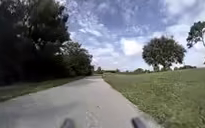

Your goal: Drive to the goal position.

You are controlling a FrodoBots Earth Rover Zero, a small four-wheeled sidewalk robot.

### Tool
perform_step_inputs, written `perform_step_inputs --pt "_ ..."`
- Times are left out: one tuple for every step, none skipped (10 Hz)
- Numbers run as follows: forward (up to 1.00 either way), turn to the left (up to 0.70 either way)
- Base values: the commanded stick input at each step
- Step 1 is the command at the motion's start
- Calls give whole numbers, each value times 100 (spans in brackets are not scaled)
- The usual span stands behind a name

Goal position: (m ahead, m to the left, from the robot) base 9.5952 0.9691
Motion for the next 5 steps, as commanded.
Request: perform_step_inputs --pt "69 3" --pt "69 3" --pt "69 3" --pt "69 3" --pt "69 3"
